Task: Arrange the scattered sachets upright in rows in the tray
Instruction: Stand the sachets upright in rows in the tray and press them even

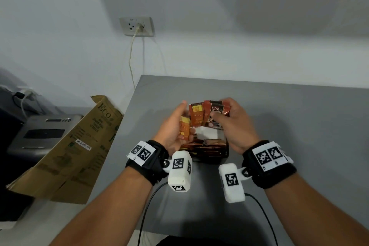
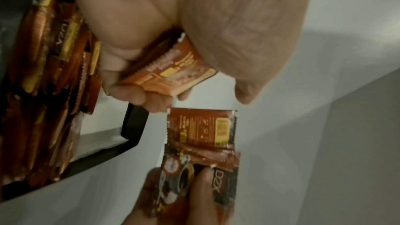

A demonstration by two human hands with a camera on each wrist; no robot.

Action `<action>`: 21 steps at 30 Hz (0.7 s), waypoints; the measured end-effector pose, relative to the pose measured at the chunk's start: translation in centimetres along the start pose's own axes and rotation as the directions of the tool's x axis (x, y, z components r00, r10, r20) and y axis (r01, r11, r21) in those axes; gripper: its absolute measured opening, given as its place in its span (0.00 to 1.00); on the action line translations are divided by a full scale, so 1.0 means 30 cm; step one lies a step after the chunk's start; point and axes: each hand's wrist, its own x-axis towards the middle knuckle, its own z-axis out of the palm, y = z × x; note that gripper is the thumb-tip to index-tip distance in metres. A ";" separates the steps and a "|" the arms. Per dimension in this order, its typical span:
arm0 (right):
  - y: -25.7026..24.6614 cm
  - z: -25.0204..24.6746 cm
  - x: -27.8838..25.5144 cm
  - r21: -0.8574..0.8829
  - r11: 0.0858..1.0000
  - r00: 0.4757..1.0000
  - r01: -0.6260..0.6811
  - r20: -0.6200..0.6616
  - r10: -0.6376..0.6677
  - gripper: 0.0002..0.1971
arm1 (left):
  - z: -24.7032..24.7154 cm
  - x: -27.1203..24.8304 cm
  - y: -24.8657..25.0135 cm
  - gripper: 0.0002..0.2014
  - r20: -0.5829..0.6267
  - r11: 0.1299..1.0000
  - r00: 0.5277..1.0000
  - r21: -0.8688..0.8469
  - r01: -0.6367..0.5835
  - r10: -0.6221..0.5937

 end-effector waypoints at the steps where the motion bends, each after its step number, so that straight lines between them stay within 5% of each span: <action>1: -0.006 -0.013 0.001 -0.129 0.988 0.997 0.083 0.017 -0.082 0.09 | -0.008 0.004 0.006 0.27 -0.017 0.996 0.996 0.008 0.085 -0.085; 3: -0.015 -0.028 -0.003 -0.347 0.916 0.977 0.202 0.131 -0.166 0.10 | -0.019 0.010 0.008 0.22 -0.009 0.981 0.981 -0.030 0.191 -0.191; 6: 0.003 -0.037 -0.018 -0.380 0.905 0.967 0.190 0.231 -0.106 0.09 | -0.016 0.019 0.010 0.05 -0.057 0.982 0.991 -0.153 0.109 -0.119; 9: 0.023 -0.048 -0.003 -0.027 0.999 0.990 -0.018 0.140 0.022 0.11 | -0.023 0.030 0.018 0.17 -0.148 0.992 0.984 -0.068 -0.106 0.095; 11: 0.021 -0.043 0.015 0.254 0.954 0.982 -0.158 0.138 0.126 0.13 | -0.011 0.026 0.022 0.21 -0.117 0.976 0.969 0.021 -0.215 0.216; 14: 0.015 -0.012 0.023 0.212 0.956 0.973 -0.201 0.155 0.170 0.11 | 0.026 0.010 0.016 0.22 -0.033 0.949 0.952 0.105 -0.299 0.304; 21: 0.005 -0.035 0.033 0.273 0.947 0.986 -0.167 0.068 0.154 0.10 | 0.012 -0.011 0.027 0.14 0.079 0.985 0.990 -0.134 -0.107 0.118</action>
